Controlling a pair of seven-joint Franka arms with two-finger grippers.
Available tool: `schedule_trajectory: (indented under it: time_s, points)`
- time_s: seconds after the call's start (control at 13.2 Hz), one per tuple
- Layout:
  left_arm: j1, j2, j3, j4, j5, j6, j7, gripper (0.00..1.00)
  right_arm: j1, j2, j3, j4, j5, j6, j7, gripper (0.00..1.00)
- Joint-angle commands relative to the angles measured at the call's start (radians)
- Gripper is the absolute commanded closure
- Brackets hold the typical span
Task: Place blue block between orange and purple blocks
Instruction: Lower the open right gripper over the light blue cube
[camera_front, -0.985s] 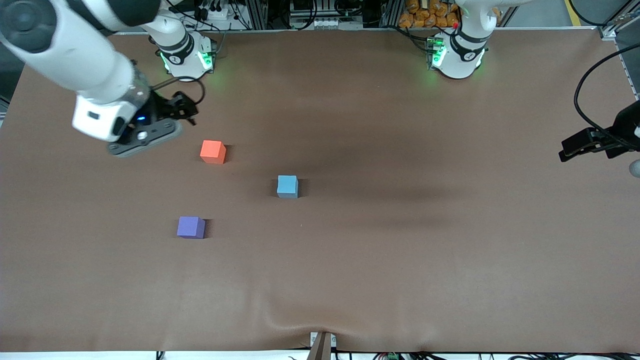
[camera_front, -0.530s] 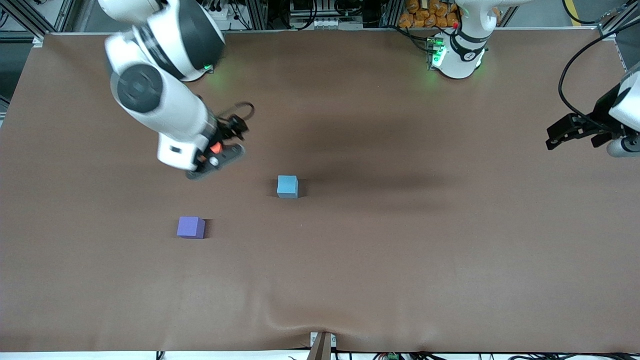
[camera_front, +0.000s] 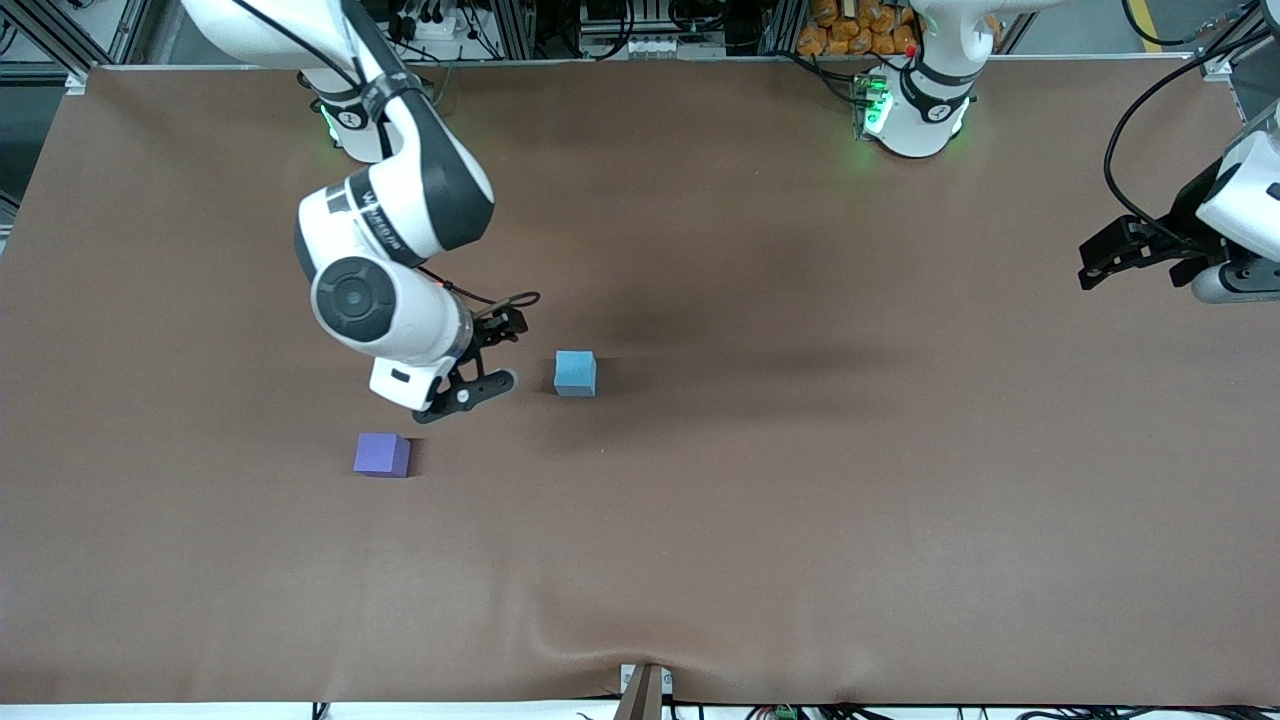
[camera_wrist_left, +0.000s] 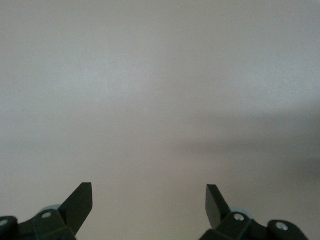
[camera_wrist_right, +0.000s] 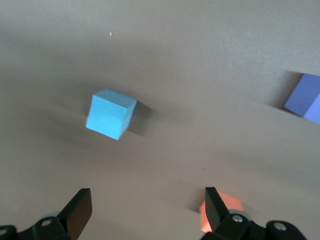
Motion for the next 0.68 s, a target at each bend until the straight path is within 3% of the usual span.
schedule_trajectory:
  time_s: [0.0,0.15,0.61]
  points:
    - [0.008,-0.025,-0.006,-0.009,-0.008,-0.003,0.016,0.0,0.01,0.006,0.008,-0.09,0.045,0.161,0.033,0.0]
    - [0.008,-0.021,-0.006,-0.002,-0.009,0.001,0.016,0.0,0.048,0.029,0.008,-0.17,0.046,0.307,0.035,0.0]
    - [0.004,-0.019,-0.006,0.002,-0.014,-0.005,0.005,0.0,0.142,0.121,0.008,-0.19,0.045,0.398,0.229,0.0]
